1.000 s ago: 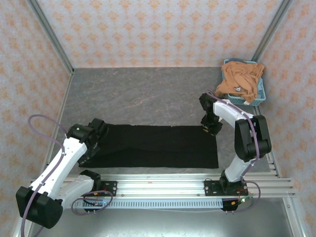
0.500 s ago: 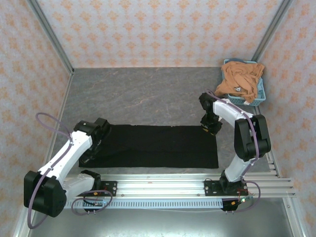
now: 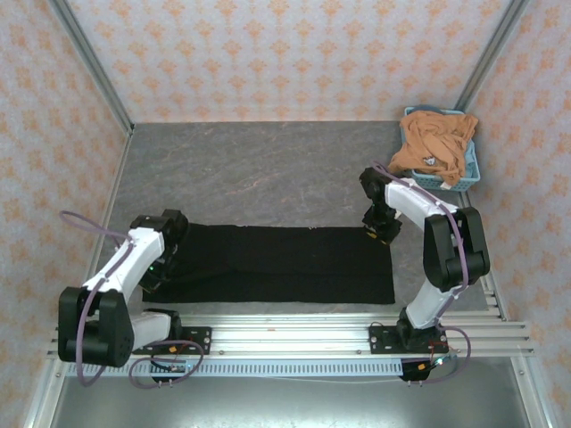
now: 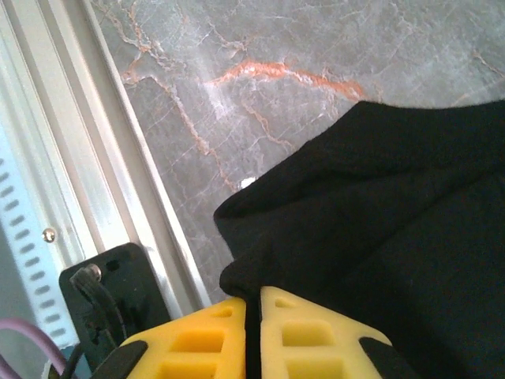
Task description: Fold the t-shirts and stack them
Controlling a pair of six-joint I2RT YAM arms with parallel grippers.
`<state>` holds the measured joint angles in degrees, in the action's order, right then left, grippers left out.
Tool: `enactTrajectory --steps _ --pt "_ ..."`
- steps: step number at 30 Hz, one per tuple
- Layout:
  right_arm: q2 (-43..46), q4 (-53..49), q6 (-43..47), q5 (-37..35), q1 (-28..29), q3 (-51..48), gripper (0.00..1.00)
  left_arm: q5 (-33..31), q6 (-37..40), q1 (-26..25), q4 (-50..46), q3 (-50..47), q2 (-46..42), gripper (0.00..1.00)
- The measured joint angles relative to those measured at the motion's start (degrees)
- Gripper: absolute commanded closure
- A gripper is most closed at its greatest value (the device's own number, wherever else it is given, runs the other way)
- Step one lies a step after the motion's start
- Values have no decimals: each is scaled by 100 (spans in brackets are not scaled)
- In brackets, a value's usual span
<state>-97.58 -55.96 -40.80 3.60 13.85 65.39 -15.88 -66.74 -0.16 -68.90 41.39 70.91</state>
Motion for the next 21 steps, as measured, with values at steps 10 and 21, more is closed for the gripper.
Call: enactTrajectory --steps 10,21 --pt "365 -107 214 31 0 66 68 37 535 962 623 214 1102 44" --pt "511 157 918 1021 98 74 71 529 813 225 479 1215 595 55"
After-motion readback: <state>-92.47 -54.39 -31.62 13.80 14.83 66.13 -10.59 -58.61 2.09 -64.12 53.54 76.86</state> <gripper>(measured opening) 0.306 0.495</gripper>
